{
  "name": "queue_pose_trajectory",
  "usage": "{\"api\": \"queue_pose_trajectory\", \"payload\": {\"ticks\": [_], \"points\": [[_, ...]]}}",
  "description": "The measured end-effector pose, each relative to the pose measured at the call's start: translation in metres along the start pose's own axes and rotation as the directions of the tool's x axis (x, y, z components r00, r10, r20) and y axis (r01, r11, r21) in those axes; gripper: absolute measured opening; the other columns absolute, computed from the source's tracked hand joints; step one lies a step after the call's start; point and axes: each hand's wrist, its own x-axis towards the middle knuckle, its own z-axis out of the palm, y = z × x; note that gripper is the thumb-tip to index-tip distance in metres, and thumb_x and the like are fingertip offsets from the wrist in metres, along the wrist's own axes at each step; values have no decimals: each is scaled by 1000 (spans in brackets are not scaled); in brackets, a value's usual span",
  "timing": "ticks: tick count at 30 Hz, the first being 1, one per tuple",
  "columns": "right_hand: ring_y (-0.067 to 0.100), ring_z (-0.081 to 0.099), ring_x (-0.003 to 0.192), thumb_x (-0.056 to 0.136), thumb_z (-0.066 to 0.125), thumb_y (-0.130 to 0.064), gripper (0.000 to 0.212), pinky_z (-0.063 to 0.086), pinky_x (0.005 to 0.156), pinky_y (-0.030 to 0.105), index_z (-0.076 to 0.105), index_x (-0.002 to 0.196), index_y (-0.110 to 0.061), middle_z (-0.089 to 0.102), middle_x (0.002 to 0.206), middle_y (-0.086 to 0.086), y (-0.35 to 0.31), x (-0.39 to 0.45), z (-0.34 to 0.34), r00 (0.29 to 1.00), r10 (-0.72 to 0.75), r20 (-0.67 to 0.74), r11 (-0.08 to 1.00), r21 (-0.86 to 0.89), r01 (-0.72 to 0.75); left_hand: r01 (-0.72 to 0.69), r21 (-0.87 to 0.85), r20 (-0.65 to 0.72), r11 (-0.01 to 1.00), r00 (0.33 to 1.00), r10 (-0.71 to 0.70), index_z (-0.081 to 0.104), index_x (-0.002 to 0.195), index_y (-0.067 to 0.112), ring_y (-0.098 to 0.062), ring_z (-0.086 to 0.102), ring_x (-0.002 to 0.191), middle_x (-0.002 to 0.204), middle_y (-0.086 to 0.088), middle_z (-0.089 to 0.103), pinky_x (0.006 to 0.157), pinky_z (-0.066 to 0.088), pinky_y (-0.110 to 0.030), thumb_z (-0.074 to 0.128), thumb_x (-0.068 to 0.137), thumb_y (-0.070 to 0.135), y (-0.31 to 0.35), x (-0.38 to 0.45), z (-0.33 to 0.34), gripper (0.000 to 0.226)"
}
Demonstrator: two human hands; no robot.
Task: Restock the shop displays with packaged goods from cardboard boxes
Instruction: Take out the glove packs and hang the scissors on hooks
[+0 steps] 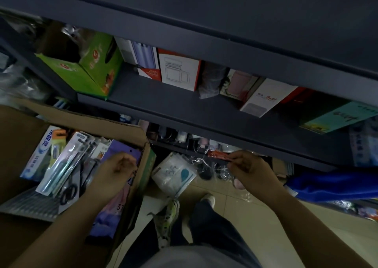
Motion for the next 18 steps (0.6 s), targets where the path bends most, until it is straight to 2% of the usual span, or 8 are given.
{"api": "queue_pose_trajectory", "payload": {"ticks": [2, 6, 9, 11, 13, 14, 16, 18], "points": [[5, 66, 80, 89, 65, -20, 13, 45, 71, 18, 63, 93, -32, 71, 85, -9, 1, 1, 4, 1000, -2, 6, 1000, -16, 2, 40, -12, -21, 999, 999, -40, 60, 80, 12, -19, 61, 79, 82, -4, 64, 72, 46, -22, 53, 89, -10, -8, -1, -6, 24], [5, 64, 73, 90, 64, -23, 12, 45, 68, 19, 62, 92, -35, 71, 80, -9, 6, 2, 10, 1000, 24, -16, 1000, -13, -25, 69, -49, -59, 996, 996, -72, 61, 79, 10, -26, 60, 77, 81, -11, 65, 64, 47, -21, 51, 90, -9, -23, 0, -19, 24], [5, 58, 62, 89, 63, -23, 12, 46, 67, 27, 64, 97, -32, 69, 76, -7, 5, 4, 16, 999, 40, 5, 999, 21, -40, 101, -157, -66, 982, 992, -112, 60, 80, 2, -13, 61, 70, 76, -8, 64, 62, 48, -12, 49, 90, -15, -24, 1, -23, 22], [-3, 55, 54, 89, 63, -22, 12, 43, 62, 23, 65, 96, -33, 68, 78, -7, 0, 7, 21, 999, 33, 22, 999, 38, -34, 92, -152, -59, 984, 993, -102, 60, 78, 2, 0, 61, 60, 69, -2, 65, 58, 47, -7, 49, 88, -16, -24, 1, -23, 24], [-7, 54, 49, 90, 63, -21, 11, 40, 56, 16, 65, 96, -31, 69, 83, -6, -8, 12, 28, 999, 16, 31, 999, 37, -17, 48, -83, -81, 995, 995, -55, 60, 76, 7, -4, 61, 62, 73, -2, 63, 60, 48, -12, 51, 87, -15, -27, -1, -23, 26], [-8, 56, 52, 90, 63, -22, 11, 39, 54, 13, 65, 98, -29, 70, 87, -5, -13, 15, 32, 999, 13, 40, 999, 31, -14, 24, -25, -92, 999, 995, -26, 61, 78, 9, -7, 59, 65, 76, -2, 62, 61, 47, -14, 53, 88, -11, -28, -2, -23, 24], [-3, 63, 70, 90, 63, -24, 12, 43, 59, 11, 65, 102, -25, 71, 95, -1, -24, 22, 43, 997, 12, 71, 1000, 26, -13, -1, 57, -109, 998, 994, 7, 61, 83, 9, -10, 56, 72, 80, 2, 60, 64, 47, -11, 55, 89, -4, -29, -6, -23, 16], [9, 66, 87, 89, 64, -33, 21, 51, 71, 19, 63, 107, -21, 71, 100, 0, -34, 29, 66, 986, 47, 160, 999, 11, -49, 17, 7, -116, 1000, 993, -16, 61, 78, 11, -8, 58, 72, 81, 1, 62, 67, 47, -10, 56, 88, -9, -35, -8, -24, 23]]}}
